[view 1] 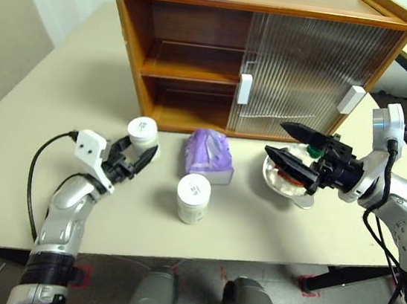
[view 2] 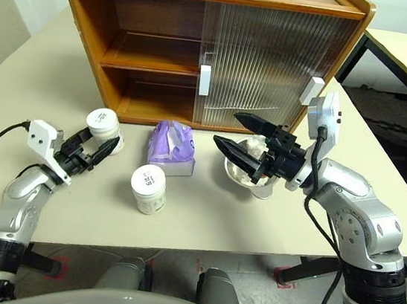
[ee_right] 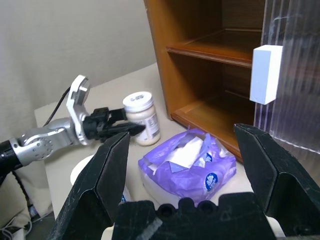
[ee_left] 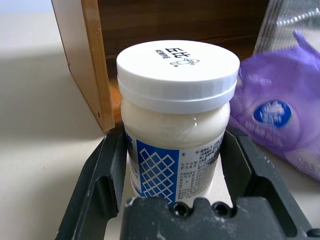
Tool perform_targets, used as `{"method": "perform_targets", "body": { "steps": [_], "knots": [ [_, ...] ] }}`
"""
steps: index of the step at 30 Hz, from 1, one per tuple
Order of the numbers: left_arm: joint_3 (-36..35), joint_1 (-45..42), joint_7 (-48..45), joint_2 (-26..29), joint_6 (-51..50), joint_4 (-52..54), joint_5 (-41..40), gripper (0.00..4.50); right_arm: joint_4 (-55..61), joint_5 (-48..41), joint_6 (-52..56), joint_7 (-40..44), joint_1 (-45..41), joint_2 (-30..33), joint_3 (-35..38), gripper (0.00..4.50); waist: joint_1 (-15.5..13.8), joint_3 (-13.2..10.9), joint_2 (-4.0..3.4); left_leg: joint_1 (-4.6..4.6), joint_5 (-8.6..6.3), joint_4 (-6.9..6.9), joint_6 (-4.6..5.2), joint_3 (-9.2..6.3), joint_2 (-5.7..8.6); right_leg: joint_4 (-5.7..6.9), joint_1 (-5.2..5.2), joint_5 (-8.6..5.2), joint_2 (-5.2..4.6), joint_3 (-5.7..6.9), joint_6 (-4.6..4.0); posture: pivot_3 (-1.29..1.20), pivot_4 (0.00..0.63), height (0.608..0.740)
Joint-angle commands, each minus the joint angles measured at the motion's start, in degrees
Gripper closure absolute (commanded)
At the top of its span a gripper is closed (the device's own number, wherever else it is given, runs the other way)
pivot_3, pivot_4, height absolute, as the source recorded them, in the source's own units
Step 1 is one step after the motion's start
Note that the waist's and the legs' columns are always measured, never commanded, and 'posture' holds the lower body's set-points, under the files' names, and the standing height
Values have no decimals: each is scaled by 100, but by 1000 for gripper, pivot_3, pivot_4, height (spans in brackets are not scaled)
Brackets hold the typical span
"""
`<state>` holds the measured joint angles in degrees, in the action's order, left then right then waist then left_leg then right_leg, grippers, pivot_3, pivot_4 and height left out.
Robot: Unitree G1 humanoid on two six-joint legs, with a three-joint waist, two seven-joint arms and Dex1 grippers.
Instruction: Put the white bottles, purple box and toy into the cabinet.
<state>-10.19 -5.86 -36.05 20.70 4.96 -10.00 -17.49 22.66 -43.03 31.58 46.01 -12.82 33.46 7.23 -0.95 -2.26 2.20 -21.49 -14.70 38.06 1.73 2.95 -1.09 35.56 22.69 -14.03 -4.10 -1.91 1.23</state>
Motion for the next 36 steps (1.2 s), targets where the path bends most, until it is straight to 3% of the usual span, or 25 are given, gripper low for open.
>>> {"method": "perform_targets", "body": {
  "steps": [1,16,36],
  "knots": [
    [87,-397,182,-92,-69,208,21,1460,109,22,-57,-27,46,-1,45,0,12,0,0,-1,0,0,0,1,1,-1,0,1,0,-1,2,-28,0,740],
    [430,-1459,666,-502,-504,-350,263,1460,426,-45,-52,-290,352,-12,198,0,290,1,2,2,14,0,25,4,6,1,-3,2,16,-15,5,-89,0,740],
    [483,-2828,1160,-807,56,-2716,730,1460,579,-90,-29,-481,425,-16,234,0,325,1,4,2,16,3,29,-2,19,-1,-10,5,17,-23,22,-117,0,740]
  ]
}}
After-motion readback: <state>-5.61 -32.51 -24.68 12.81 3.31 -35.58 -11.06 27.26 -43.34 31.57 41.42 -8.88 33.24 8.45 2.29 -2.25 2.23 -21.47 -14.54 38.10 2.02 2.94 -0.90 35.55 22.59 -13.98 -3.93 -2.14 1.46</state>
